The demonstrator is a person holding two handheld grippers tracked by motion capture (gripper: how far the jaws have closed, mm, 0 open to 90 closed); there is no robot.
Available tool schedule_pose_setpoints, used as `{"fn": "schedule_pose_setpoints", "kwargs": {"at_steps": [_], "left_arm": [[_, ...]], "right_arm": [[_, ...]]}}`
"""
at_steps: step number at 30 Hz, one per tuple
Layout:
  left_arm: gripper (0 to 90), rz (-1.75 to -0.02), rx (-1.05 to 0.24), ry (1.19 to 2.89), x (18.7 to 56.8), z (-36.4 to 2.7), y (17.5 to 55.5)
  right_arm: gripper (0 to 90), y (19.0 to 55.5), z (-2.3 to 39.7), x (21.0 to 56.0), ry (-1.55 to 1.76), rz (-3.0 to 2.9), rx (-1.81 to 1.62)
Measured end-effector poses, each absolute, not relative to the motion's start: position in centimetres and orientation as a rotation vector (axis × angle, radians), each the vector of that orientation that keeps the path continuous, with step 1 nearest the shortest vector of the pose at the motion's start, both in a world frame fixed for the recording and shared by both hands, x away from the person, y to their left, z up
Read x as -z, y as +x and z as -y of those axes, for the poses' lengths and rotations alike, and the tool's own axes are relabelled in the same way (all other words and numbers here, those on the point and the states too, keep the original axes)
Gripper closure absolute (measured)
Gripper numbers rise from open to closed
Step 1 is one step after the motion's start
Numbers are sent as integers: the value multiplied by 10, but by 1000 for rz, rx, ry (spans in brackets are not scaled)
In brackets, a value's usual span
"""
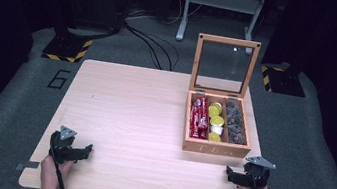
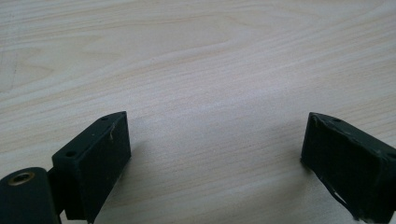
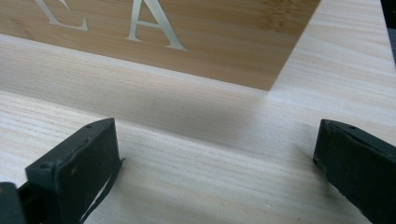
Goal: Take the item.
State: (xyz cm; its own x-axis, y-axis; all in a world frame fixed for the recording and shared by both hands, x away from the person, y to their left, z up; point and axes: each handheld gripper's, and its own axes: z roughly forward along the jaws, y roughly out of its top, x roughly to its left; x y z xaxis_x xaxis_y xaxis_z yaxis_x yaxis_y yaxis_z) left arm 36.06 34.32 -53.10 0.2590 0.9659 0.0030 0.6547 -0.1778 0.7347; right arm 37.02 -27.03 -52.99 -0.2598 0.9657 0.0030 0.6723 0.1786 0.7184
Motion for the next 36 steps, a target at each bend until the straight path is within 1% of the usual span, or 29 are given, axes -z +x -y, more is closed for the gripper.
{"fn": "schedule_pose_setpoints", "kwargs": {"at_steps": [17, 20, 23, 25, 27, 29, 30, 36], "left_arm": [[78, -1461, -646, 1914, 531, -343, 362], [67, -1450, -638, 1926, 531, -344, 362], [27, -1451, -625, 1931, 531, -342, 363], [23, -1449, -616, 1934, 531, -342, 362], [21, -1445, -630, 1897, 529, -340, 362], [21, -1438, -638, 1895, 528, -340, 362], [22, -1436, -619, 1904, 524, -339, 362], [22, -1415, -613, 1889, 517, -335, 364]], "right_arm": [[0, 370, 273, 530, 1528, -2010, -857], [0, 370, 273, 530, 1526, -2011, -857], [0, 371, 274, 530, 1523, -2018, -860], [0, 371, 274, 530, 1523, -2017, -859], [0, 371, 274, 530, 1523, -2018, -860], [0, 371, 274, 530, 1521, -2019, -860], [0, 371, 274, 530, 1523, -2016, -860], [0, 371, 273, 530, 1523, -2014, -860]]}}
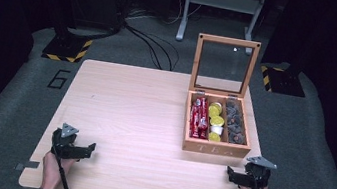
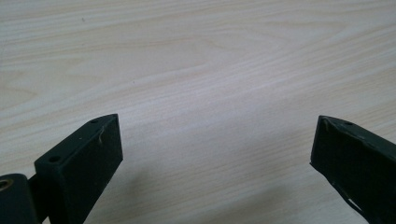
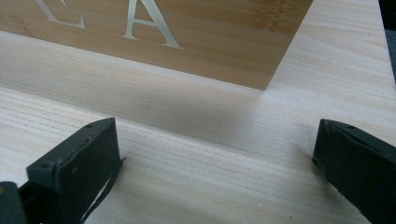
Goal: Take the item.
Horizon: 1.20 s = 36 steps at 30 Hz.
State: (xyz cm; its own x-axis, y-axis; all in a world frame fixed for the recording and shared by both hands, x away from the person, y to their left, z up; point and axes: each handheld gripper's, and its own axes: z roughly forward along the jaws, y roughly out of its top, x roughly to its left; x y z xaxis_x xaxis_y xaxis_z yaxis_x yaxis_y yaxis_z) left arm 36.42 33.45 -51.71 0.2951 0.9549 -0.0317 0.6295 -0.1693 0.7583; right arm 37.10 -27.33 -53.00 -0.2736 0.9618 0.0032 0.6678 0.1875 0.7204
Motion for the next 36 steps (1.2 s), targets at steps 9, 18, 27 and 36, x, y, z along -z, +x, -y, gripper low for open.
{"fn": "schedule_pose_setpoints", "kwargs": {"at_steps": [9, 18, 27, 36], "left_arm": [[20, -1353, -590, 1915, 503, -317, 371], [21, -1295, -604, 1914, 489, -296, 376], [23, -1222, -603, 1943, 469, -274, 385], [26, -1163, -604, 1981, 458, -257, 394]], "right_arm": [[0, 370, 273, 530, 1512, -2017, -853], [0, 371, 274, 530, 1521, -2017, -861], [0, 371, 273, 530, 1524, -2016, -860], [0, 371, 273, 530, 1522, -2016, -861]]}}
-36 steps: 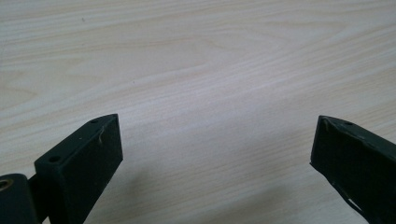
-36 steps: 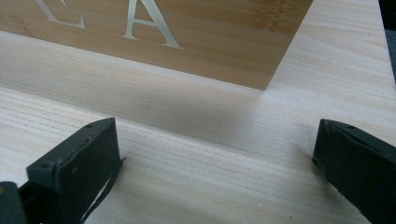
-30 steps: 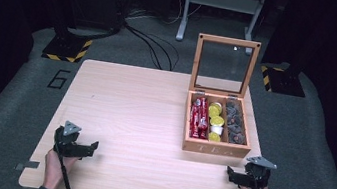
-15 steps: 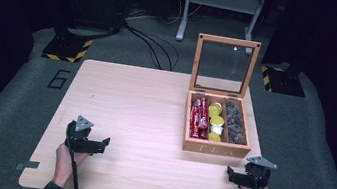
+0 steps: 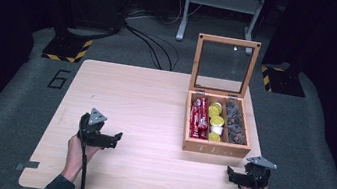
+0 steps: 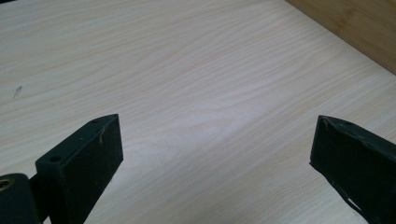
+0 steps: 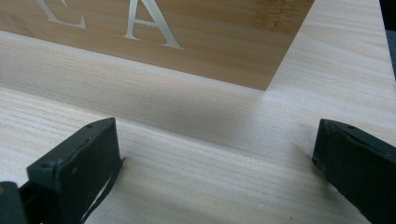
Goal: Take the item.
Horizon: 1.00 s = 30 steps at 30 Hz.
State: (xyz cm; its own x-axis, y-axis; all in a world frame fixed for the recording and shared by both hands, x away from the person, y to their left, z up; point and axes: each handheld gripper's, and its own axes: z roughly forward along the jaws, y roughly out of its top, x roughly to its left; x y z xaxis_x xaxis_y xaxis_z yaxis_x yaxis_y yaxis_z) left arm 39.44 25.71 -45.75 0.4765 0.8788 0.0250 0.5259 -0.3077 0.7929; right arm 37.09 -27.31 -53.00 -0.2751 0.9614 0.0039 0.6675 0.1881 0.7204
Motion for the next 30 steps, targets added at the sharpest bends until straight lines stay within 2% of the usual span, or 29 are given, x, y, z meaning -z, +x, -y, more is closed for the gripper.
{"fn": "schedule_pose_setpoints", "kwargs": {"at_steps": [14, 30], "left_arm": [[26, -1147, -538, 1959, 454, -251, 407], [29, -1066, -527, 1981, 436, -219, 419]], "right_arm": [[0, 371, 273, 530, 1518, -2018, -856], [0, 371, 273, 530, 1520, -2018, -857]]}}
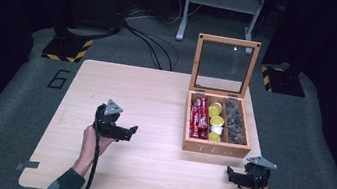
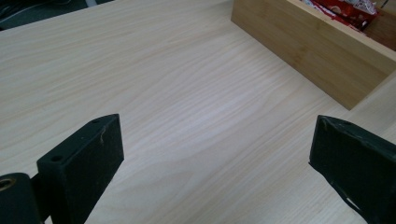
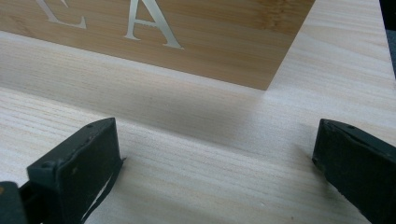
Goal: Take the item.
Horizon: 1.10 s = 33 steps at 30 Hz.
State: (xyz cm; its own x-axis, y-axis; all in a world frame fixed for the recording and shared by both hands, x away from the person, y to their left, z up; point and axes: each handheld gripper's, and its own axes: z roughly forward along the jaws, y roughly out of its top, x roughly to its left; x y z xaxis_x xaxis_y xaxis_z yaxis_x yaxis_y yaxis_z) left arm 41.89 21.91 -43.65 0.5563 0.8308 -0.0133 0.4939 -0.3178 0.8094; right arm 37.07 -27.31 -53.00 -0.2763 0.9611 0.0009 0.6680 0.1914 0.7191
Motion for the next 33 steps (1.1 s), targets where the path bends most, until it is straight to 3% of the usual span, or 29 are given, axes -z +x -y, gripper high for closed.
{"fn": "schedule_pose_setpoints", "kwargs": {"at_steps": [33], "left_arm": [[26, -908, -455, 2071, 406, -112, 469]], "right_arm": [[0, 371, 273, 530, 1517, -2020, -858]]}}
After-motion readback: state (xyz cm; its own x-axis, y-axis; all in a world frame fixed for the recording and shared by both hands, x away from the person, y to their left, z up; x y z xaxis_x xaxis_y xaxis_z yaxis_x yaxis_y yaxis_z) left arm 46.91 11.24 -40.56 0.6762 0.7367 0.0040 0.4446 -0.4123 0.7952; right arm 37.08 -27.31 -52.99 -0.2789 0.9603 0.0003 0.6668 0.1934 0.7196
